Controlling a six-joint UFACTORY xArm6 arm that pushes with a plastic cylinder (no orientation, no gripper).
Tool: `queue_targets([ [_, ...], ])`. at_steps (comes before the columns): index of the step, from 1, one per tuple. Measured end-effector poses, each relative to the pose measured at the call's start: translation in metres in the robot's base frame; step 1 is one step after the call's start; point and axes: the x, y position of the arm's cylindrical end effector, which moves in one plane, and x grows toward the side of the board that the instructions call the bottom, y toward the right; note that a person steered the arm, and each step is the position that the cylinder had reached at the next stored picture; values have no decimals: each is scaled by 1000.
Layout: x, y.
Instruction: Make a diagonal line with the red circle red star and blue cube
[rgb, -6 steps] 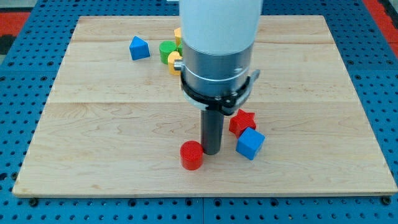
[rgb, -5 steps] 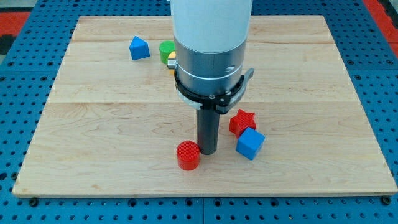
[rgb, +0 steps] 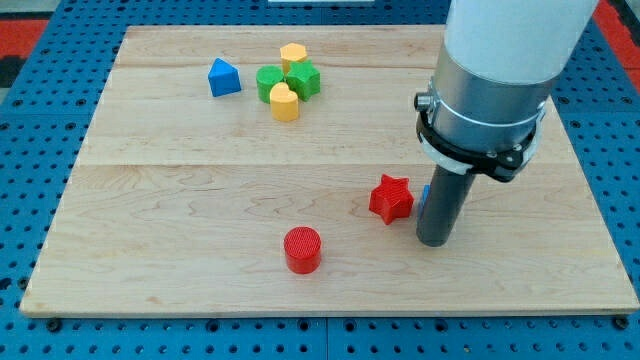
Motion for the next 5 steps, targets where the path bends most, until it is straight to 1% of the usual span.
queue_targets([
  [4,-66,-5],
  [5,-49,7],
])
